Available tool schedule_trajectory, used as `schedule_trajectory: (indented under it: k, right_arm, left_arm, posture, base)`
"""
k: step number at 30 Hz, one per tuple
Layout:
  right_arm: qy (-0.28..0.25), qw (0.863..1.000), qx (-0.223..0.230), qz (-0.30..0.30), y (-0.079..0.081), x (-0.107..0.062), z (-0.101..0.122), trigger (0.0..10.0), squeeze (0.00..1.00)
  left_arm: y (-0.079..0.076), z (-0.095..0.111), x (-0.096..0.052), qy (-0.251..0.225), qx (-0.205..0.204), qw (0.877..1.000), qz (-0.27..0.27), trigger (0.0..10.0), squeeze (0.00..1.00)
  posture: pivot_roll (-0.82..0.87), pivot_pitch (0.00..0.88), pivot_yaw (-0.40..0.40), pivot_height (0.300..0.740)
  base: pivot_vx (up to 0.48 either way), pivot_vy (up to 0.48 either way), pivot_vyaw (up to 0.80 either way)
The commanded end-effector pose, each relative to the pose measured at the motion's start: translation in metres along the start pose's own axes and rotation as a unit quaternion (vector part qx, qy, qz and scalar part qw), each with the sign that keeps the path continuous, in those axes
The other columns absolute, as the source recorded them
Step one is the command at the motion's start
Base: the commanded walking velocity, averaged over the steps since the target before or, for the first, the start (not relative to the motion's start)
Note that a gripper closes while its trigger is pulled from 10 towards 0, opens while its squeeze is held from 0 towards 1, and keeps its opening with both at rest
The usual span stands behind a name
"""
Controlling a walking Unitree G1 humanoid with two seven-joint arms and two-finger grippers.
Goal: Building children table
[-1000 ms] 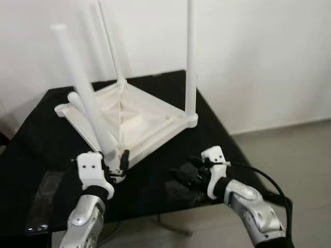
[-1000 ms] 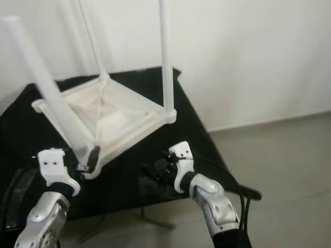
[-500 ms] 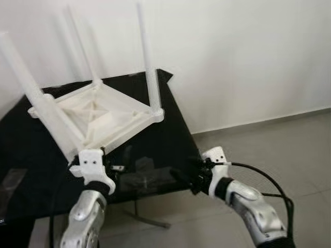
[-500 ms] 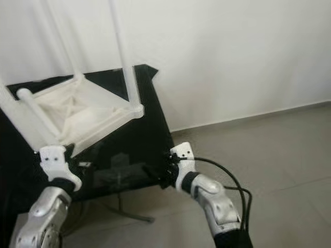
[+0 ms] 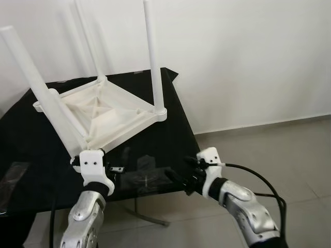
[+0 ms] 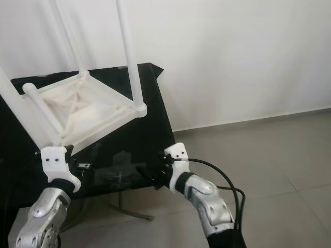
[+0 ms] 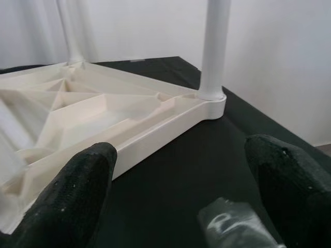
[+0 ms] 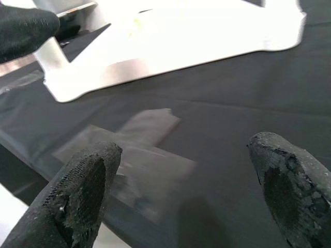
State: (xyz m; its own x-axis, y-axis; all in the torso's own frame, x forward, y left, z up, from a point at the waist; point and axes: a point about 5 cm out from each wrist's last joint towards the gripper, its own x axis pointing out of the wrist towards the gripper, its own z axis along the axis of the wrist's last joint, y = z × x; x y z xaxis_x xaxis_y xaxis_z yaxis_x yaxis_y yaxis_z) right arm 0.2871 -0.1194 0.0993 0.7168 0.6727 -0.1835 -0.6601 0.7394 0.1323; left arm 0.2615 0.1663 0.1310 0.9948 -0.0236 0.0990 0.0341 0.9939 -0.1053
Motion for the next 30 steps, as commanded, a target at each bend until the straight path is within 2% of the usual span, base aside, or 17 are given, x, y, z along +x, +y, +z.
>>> schedule_trajectory:
  k: [1,24,30]
  right_arm:
    - [-0.005,1.000,-0.012,-0.003,-0.0006,0.0013,0.0027,10.0,0.00]
    - [-0.021,0.997,-0.049,-0.050,-0.0067,0.0055,0.0084,10.0,0.00]
    - [-0.020,0.997,-0.050,-0.060,-0.0081,0.0064,0.0071,10.0,0.00]
  left_arm:
    - [0.0009,-0.0030,0.0008,0.008,0.004,1.000,0.001,10.0,0.00]
    - [0.0020,-0.0040,0.0082,0.008,-0.003,1.000,0.001,10.0,0.00]
    - [0.0020,-0.0079,0.0099,0.018,-0.025,1.000,0.000,10.0,0.00]
  posture:
    - [-0.11,0.000,0.054,0.740]
    - [-0.12,0.000,0.059,0.740]
    - [-0.12,0.000,0.060,0.740]
  base:
    - [0.000,-0.469,0.00]
    - [0.000,-0.468,0.00]
    - [0.000,0.000,0.00]
